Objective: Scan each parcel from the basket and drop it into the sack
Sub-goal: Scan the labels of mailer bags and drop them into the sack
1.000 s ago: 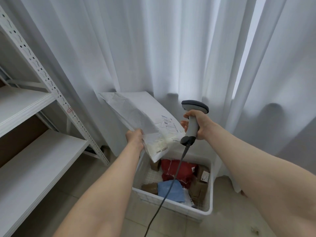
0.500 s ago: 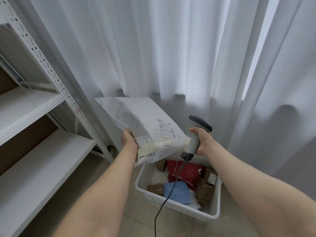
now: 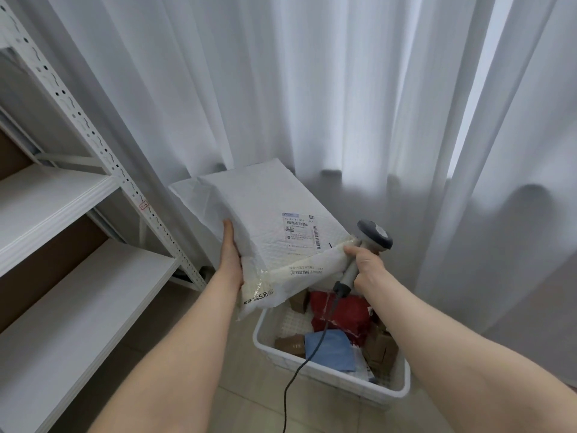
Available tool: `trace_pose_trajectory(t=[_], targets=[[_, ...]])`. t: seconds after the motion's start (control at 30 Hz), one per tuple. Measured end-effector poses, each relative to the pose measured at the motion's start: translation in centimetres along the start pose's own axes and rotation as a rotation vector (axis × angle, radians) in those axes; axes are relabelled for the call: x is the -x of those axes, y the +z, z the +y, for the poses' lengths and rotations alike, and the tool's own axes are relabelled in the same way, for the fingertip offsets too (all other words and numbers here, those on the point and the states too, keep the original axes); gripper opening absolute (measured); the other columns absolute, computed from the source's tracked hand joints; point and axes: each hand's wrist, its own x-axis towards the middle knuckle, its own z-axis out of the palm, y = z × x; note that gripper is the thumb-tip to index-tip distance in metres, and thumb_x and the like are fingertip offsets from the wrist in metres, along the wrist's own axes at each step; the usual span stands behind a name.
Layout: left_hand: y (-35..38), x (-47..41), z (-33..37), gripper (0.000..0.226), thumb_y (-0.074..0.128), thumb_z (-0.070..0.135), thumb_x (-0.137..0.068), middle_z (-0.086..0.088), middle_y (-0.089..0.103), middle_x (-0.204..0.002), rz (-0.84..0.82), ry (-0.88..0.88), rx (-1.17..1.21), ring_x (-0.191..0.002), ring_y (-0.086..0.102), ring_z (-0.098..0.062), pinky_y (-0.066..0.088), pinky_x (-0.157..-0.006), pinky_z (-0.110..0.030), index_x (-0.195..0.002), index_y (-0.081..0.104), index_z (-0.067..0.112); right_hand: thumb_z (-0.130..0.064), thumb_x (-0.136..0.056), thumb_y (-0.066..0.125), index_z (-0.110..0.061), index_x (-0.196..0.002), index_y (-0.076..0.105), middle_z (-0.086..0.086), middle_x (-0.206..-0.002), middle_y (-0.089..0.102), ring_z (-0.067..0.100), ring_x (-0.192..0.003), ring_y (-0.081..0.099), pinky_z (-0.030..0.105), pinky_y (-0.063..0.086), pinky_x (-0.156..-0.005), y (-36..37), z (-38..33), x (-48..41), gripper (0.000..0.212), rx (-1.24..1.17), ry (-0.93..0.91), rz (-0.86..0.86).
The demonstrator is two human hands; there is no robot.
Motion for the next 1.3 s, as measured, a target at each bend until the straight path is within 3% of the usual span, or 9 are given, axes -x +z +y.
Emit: trace_pose_trajectory(t=[0.13,0.23,0.37,0.5,0.53,0.6,0.7,0.93,1.3], targets=[[-0.7,-0.4,0.7,0.083,0.072,0.065,-0.057,-0.014,0.070,-0.109,-0.021,-0.087,-0.281,-0.101,0.067,-0.032,0.053,-0.088,-0.043,-0.119,0.063,0.011,0.008,-0.079,0.069,-0.010,-0.113,0.054,0.014,-0.110,0.063,0.031,-0.104,0.062,0.046,0.051,-0.095,0.6,-0.2,-0.1,0.041,-0.030,-0.147,0.041],[-0.8,-0.4,1.0,0.060,0.080,0.041,-0.067,-0.013,0.073,-0.098,-0.059,-0.224,-0.458,-0.087,0.070,-0.028,0.055,-0.083,-0.042,-0.113,0.065,0.006,0.010,-0.078,0.067,-0.008,-0.107,0.057,0.012,-0.105,0.062,0.026,-0.097,0.060,0.038,0.052,-0.088,0.8,-0.5,-0.2,0.036,0.002,-0.229,0.054],[-0.4,-0.8,0.9,0.026,0.076,0.019,-0.078,-0.011,0.073,-0.073,0.005,-0.233,-0.435,-0.071,0.068,-0.027,0.056,-0.069,-0.040,-0.097,0.064,0.006,0.011,-0.078,0.065,-0.008,-0.107,0.055,0.009,-0.097,0.061,0.024,-0.095,0.057,0.036,0.050,-0.083,1.0,-0.3,-0.2,0.037,0.096,-0.251,0.058],[0.5,-1.4,-0.4,0.052,0.079,0.008,-0.074,-0.017,0.069,-0.104,0.048,-0.087,-0.348,-0.087,0.068,-0.033,0.056,-0.079,-0.049,-0.120,0.055,0.002,-0.008,-0.077,0.074,-0.010,-0.115,0.059,0.009,-0.116,0.054,0.029,-0.119,0.050,0.043,0.049,-0.097,1.3,0.2,0.6,0.041,0.371,-0.247,0.124],[0.8,-1.6,-0.7,0.056,0.079,0.006,-0.073,-0.018,0.067,-0.110,0.066,-0.047,-0.327,-0.093,0.067,-0.034,0.055,-0.082,-0.052,-0.122,0.051,0.004,-0.009,-0.080,0.073,-0.010,-0.112,0.060,0.009,-0.115,0.056,0.029,-0.115,0.052,0.041,0.049,-0.095,1.4,0.2,0.9,0.035,0.425,-0.251,0.110],[1.1,-1.8,-1.2,0.055,0.077,0.002,-0.075,-0.018,0.063,-0.117,0.086,0.010,-0.282,-0.100,0.065,-0.036,0.052,-0.087,-0.055,-0.121,0.047,0.007,-0.003,-0.083,0.068,-0.009,-0.106,0.059,0.008,-0.095,0.064,0.023,-0.082,0.062,0.035,0.052,-0.072,1.4,0.0,1.8,0.024,0.370,-0.224,-0.032],[0.9,-2.1,-1.4,0.055,0.075,0.000,-0.078,-0.017,0.063,-0.116,0.055,0.008,-0.240,-0.101,0.064,-0.036,0.052,-0.087,-0.056,-0.125,0.048,0.005,0.003,-0.086,0.059,-0.007,-0.094,0.060,0.008,-0.061,0.059,0.014,-0.046,0.048,0.023,0.041,-0.044,1.3,-0.6,3.8,0.012,0.249,-0.162,-0.198],[0.0,-3.0,-2.3,0.051,0.074,0.001,-0.079,-0.019,0.064,-0.116,0.037,0.043,-0.226,-0.100,0.065,-0.035,0.051,-0.089,-0.055,-0.125,0.052,0.003,-0.002,-0.089,0.058,-0.004,-0.089,0.056,0.012,-0.057,0.053,0.015,-0.037,0.043,0.020,0.035,-0.038,1.2,-1.3,6.5,0.002,0.410,-0.169,-0.290],[-0.3,-4.0,-3.1,0.039,0.072,0.003,-0.082,-0.015,0.065,-0.099,0.041,0.018,-0.163,-0.092,0.063,-0.032,0.050,-0.091,-0.054,-0.117,0.056,0.000,-0.002,-0.089,0.055,-0.005,-0.092,0.053,0.010,-0.056,0.049,0.014,-0.034,0.041,0.019,0.033,-0.039,1.7,-1.2,8.1,0.005,0.395,-0.137,-0.268]])
